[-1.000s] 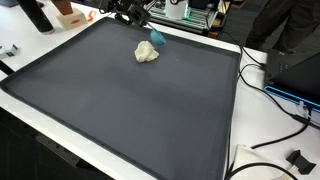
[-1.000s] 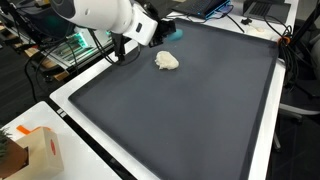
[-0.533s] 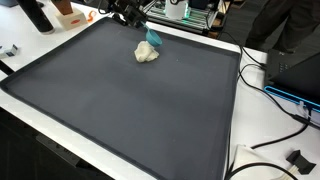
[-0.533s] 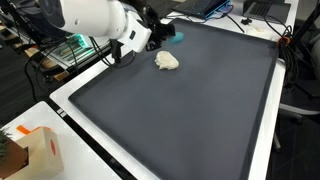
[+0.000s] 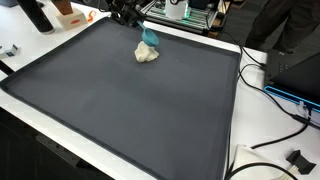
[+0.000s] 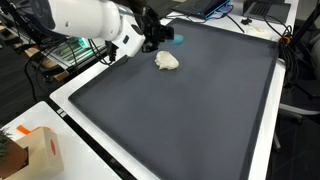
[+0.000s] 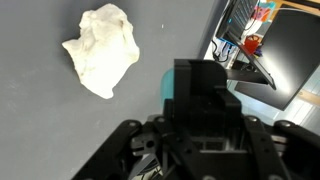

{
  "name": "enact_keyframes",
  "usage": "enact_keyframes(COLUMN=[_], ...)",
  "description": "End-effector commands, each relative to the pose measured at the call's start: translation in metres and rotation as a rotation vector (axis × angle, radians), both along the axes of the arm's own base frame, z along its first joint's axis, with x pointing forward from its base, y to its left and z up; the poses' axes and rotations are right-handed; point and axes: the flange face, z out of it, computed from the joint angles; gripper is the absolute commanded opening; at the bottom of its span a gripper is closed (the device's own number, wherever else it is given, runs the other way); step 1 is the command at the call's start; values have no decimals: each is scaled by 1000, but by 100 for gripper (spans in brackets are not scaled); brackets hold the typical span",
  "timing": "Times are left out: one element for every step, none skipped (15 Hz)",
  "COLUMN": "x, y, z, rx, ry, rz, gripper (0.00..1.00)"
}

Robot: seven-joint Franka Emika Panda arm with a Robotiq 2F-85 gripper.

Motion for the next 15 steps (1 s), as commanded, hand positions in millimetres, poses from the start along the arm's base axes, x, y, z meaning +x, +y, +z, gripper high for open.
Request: enact_keyframes(x=[-8, -9, -11, -12, -14, -15, -16, -17, -18, -19, -20, -22, -23, -24, -25], y=[-8, -10, -12, -14, -15, -16, -16, -16, -15, -15, -13, -11, -9, -5, -2], z=[8, 10, 12, 16, 20, 24, 28, 32, 38, 42, 46, 52, 58, 64, 70], rx=[14, 13, 8, 3, -8, -19, -30, -43, -60, -76, -91, -113, -134, -160, -185], ry=[45, 58, 71, 82, 95, 108, 119, 132, 144, 155, 165, 174, 182, 189, 195], rz=[-83, -97, -112, -128, -148, -168, -188, -208, -228, -250, -268, -288, -306, -323, -336], gripper=[25, 25, 25, 25, 25, 25, 25, 25, 25, 25, 25, 25, 25, 25, 25])
